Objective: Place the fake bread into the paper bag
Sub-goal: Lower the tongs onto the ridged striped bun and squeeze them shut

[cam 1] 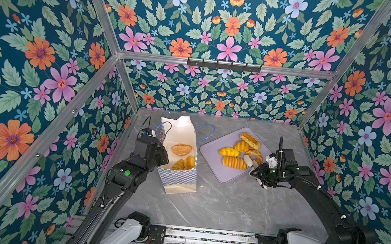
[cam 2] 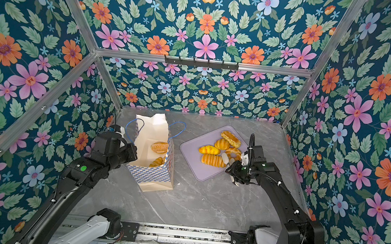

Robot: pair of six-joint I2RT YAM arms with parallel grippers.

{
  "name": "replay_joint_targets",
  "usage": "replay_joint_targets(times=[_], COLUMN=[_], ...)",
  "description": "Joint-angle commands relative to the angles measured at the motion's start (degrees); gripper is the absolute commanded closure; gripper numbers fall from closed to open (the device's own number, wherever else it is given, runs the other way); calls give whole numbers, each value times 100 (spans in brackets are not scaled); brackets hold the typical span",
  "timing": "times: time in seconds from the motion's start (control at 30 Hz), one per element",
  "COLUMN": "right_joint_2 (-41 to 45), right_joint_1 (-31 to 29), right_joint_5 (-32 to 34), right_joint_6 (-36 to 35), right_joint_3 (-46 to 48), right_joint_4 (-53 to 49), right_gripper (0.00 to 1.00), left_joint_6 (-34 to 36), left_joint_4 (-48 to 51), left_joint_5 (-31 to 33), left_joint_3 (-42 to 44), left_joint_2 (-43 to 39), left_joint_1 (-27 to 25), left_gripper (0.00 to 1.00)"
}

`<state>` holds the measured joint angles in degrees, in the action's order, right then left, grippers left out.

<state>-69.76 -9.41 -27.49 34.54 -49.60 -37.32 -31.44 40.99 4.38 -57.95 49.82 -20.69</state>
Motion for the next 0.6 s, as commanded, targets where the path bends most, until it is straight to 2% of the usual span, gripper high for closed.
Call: replay_joint_targets(times=[0.0,0.57], right_joint_2=[-3,-476], right_joint_1=[-3,-31], right_joint_5=[-133,-283], right_joint_6=[88,26], right_joint_3=[55,100], right_joint_4=[158,397], right_gripper=[55,55], left_joint_6=[46,47], left_joint_4=[-122,-162], left_joint_5=[-26,-42], left_joint_3=[20,74], left_joint_2=[10,52], left_joint_1=[3,3], left_gripper=[86,86])
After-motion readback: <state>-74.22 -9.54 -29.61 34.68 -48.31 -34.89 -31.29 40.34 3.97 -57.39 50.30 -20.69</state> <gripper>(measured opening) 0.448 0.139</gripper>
